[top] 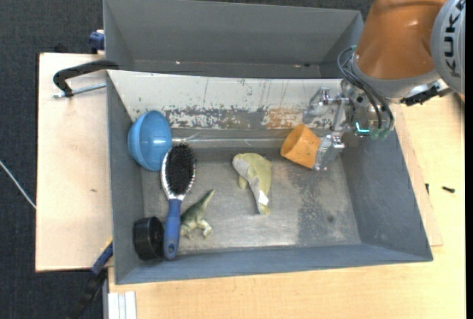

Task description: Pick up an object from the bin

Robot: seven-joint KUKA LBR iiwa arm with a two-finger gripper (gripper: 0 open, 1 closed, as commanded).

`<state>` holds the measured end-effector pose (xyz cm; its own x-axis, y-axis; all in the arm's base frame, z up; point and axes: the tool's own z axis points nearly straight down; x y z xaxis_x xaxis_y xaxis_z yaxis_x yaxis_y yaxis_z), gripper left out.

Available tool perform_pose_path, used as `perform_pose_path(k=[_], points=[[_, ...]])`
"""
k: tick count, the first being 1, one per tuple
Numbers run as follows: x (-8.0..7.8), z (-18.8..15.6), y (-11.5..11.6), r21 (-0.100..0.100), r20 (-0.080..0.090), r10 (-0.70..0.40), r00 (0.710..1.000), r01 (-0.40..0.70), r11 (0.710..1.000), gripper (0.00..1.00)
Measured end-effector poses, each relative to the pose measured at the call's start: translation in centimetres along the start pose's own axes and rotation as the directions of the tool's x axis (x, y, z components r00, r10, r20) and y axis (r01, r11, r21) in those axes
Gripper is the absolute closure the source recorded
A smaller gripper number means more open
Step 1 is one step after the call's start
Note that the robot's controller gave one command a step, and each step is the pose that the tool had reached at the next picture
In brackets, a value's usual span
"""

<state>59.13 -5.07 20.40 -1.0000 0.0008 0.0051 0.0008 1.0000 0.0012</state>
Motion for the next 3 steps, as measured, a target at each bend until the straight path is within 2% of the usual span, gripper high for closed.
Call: perform_pose_path(k=[1,2,3], points=[[2.2,12.8,8.0,-0.004,0.009,0.370,0.929,-0.370,0.929,0.00],[2.2,12.7,8.1,-0.005,0.006,0.369,0.929,-0.369,0.929,1.00],[2.6,1.6,7.8,-0.007,0.016,0.412,0.911,-0.412,0.911,1.00]])
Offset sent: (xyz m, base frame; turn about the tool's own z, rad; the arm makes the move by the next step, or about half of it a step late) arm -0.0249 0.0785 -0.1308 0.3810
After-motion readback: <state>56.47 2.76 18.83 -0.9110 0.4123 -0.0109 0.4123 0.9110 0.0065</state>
